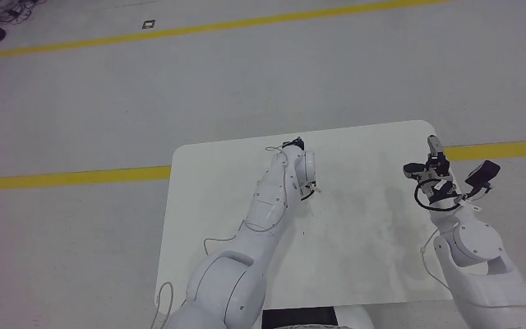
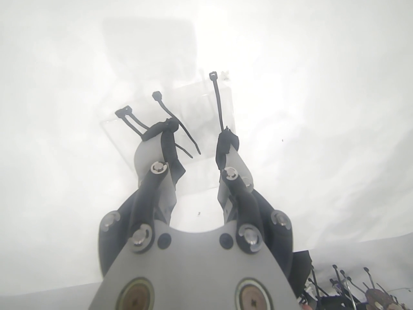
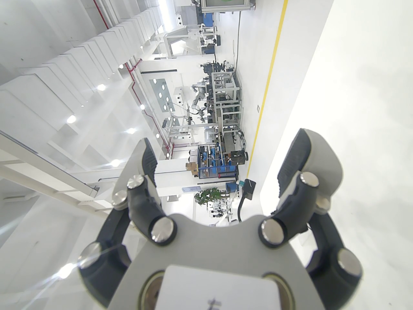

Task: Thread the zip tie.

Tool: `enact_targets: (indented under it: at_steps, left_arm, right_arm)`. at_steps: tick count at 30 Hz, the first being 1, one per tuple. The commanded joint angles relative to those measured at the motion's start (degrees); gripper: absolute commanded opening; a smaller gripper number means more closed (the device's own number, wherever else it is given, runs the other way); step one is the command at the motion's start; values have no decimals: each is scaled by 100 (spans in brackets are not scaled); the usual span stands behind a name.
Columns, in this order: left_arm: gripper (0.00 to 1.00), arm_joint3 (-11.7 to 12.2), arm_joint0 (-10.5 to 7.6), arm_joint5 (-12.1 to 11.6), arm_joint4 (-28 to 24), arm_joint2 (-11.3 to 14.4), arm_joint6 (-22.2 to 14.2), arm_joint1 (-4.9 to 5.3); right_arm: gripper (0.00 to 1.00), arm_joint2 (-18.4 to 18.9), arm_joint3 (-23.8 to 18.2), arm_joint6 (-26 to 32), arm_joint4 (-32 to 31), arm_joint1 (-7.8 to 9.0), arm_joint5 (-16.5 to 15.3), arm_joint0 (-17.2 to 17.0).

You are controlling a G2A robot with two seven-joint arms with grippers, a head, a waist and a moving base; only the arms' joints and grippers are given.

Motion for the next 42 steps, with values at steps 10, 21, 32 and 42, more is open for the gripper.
enact_targets:
  at_steps: [10, 21, 32, 42]
  left_arm:
    - [20, 98, -80, 0, 0, -49, 67, -24]
    - [20, 57, -2, 0, 0, -6, 232, -15]
    - [19, -78, 171, 0, 0, 92, 374, 15]
    - [15, -89, 179, 0, 0, 96, 335, 18]
  right_arm:
    - [100, 0, 0, 0, 0, 0, 0, 0]
    - [100, 0, 0, 0, 0, 0, 0, 0]
    - [100, 0, 0, 0, 0, 0, 0, 0]
    - [100, 0, 0, 0, 0, 0, 0, 0]
